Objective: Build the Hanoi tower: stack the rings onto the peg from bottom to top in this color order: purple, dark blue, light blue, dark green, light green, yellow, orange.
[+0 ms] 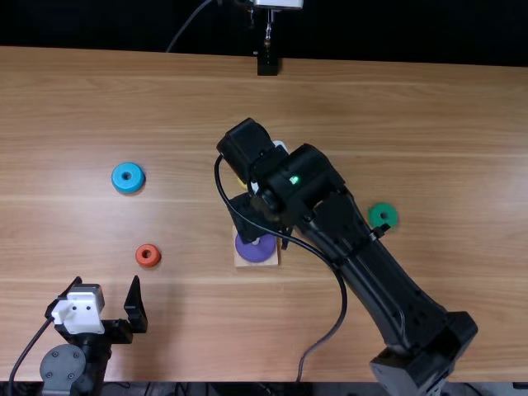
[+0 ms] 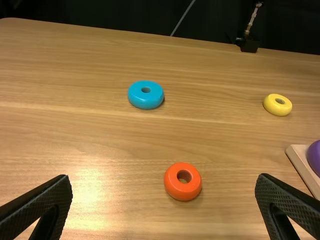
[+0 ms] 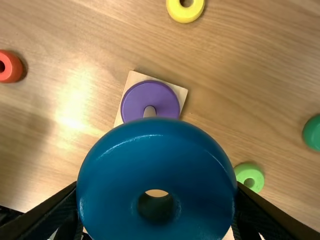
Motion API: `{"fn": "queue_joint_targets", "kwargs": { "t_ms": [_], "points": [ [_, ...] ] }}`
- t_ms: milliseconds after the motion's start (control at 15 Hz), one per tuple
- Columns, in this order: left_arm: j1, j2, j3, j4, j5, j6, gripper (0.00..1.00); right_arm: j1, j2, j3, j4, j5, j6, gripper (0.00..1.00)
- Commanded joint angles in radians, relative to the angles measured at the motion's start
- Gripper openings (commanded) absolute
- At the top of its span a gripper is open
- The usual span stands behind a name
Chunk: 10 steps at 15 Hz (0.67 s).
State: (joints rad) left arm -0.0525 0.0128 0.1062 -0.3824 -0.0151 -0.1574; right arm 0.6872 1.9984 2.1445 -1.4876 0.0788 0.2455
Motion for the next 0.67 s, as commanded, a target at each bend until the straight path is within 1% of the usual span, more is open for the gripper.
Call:
{"fn": "queue_joint_targets", "kwargs": {
  "t_ms": [0, 533, 600],
  "points": [
    [-0.001, -0.013, -0.106, -0.08, 0.002, 0.01, 1.0, 0.011, 0.039, -0.003, 0.003, 0.01, 0.009, 0.0],
    [-0.001, -0.013, -0.106, -0.08, 0.002, 0.01, 1.0, 0.012, 0.071, 0.0, 0.058, 0.01, 0.009, 0.0],
    [-0.001, -0.013, -0.106, -0.08, 0.002, 0.01, 1.0, 0.012, 0.069, -0.006, 0.058, 0.008, 0.009, 0.07]
  ]
}}
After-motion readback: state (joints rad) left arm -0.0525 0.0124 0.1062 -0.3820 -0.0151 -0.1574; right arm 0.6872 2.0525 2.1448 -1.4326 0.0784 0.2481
